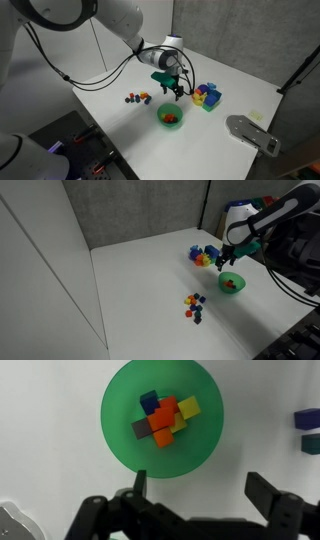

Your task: Put the orange toy cube in the bowl

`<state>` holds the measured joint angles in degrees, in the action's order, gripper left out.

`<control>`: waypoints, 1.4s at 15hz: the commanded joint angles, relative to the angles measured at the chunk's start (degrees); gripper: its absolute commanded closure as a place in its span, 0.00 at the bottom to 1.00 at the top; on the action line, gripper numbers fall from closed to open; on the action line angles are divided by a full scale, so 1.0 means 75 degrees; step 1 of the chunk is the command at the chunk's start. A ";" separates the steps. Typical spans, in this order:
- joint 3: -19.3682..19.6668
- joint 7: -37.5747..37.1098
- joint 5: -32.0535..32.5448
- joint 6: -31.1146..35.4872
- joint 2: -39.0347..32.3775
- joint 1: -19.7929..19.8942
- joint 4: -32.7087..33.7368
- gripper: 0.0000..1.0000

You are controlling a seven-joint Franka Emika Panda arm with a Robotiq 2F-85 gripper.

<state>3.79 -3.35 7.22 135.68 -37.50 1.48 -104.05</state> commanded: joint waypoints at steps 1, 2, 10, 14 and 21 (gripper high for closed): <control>-0.0263 0.0376 -0.0300 -0.0633 0.1065 0.0042 -0.0800 0.00; -0.0279 0.0343 -0.0303 -0.0838 0.1279 0.0007 -0.0938 0.00; -0.0502 0.0499 -0.0485 -0.2454 0.3916 -0.0076 -0.2252 0.00; -0.0525 0.0702 -0.0750 -0.2960 0.5100 -0.0101 -0.2397 0.00; -0.0473 0.0727 -0.0784 -0.3422 0.6116 -0.0128 -0.2447 0.00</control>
<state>-0.16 0.58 2.46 110.93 5.64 0.64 -120.60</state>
